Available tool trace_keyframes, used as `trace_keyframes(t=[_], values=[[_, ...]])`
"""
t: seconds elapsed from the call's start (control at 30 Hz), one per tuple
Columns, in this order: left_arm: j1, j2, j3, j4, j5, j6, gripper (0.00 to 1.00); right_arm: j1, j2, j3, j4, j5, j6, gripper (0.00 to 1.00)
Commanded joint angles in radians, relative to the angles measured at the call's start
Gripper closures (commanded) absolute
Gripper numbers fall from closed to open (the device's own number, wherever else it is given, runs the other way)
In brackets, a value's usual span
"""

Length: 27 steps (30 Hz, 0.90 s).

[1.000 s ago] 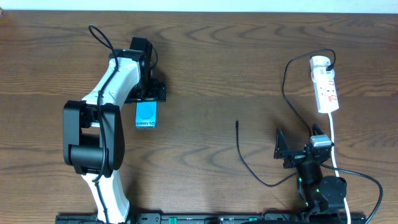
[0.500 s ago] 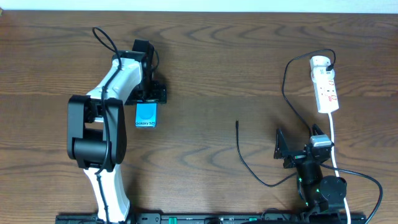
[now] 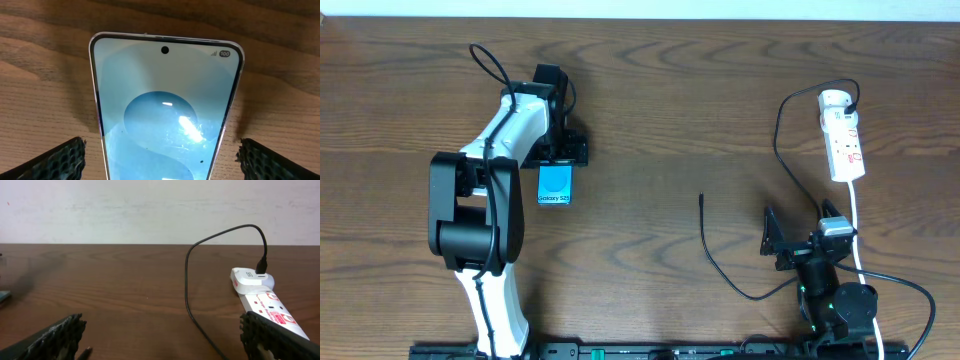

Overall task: Plug charger to phone and switch on socket
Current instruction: 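Lower the left gripper and close it on the phone's bottom edge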

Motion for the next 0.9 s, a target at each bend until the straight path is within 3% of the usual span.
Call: trace_keyframes(t=[0.0, 0.87], values=[[0.004, 0.009, -0.016, -0.003, -0.013, -0.004, 0.02, 0.005, -0.004, -0.002, -0.005, 0.005, 0.013, 0.01], [0.004, 0.010, -0.080, 0.036, -0.013, 0.003, 0.02, 0.005, -0.004, -0.001, -0.005, 0.005, 0.013, 0.01]])
